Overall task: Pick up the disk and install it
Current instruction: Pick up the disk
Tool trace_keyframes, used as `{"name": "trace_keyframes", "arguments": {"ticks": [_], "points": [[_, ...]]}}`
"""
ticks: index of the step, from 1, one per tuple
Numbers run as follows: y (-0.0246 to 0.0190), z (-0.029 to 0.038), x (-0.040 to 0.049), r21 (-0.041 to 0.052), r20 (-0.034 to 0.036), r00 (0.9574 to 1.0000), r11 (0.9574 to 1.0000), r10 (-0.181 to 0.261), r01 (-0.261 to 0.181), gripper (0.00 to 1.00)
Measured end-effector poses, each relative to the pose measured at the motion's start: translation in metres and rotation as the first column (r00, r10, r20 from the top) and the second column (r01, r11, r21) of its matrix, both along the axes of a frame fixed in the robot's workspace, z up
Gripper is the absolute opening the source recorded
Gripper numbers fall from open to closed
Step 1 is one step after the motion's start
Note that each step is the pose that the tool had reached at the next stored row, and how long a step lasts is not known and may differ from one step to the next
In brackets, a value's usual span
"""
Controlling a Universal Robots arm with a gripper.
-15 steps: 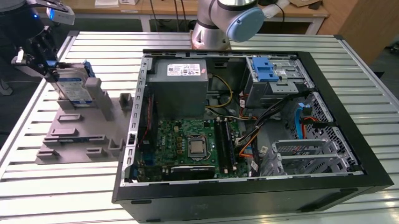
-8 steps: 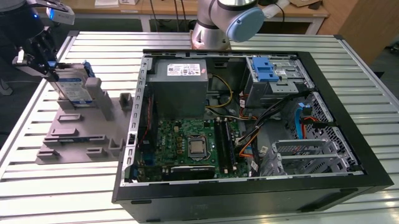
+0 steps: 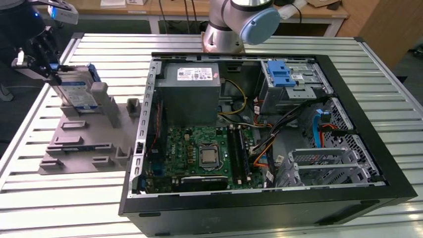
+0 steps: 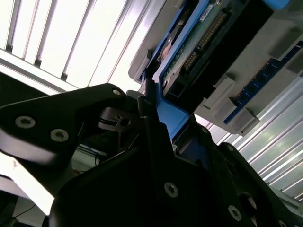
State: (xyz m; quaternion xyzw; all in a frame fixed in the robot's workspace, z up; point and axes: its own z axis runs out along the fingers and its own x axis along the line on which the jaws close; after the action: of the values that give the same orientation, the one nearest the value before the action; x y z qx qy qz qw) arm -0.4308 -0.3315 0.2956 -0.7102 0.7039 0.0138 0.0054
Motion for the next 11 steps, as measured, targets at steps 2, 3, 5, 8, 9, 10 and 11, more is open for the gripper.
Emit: {"name": "trace_keyframes", "arguments": {"ticks": [2, 3, 5, 8, 9, 10, 11], "points": [[0.0000, 0.0034, 0.0000, -0.0001, -0.0001, 1.0000, 1.0000, 0.000, 0.000, 0.36], [0.0000, 0.0048, 0.0000, -0.0001, -0.0001, 1.0000, 1.0000, 0.000, 0.000, 0.36], [0.0000, 0.0055, 0.0000, 0.0000, 0.0001, 1.0000, 1.0000, 0.000, 0.000, 0.36], [0.0000, 0.0057, 0.0000, -0.0001, -0.0001, 1.0000, 1.0000, 0.000, 0.000, 0.36], [0.0000, 0.0057, 0.0000, 0.0000, -0.0001, 1.0000, 1.0000, 0.000, 0.000, 0.36], [0.0000, 0.0059, 0.0000, -0.0001, -0.0002, 1.0000, 1.0000, 0.000, 0.000, 0.36], [0.0000, 0.0063, 0.0000, -0.0002, -0.0004, 1.0000, 1.0000, 0.000, 0.000, 0.36]]}}
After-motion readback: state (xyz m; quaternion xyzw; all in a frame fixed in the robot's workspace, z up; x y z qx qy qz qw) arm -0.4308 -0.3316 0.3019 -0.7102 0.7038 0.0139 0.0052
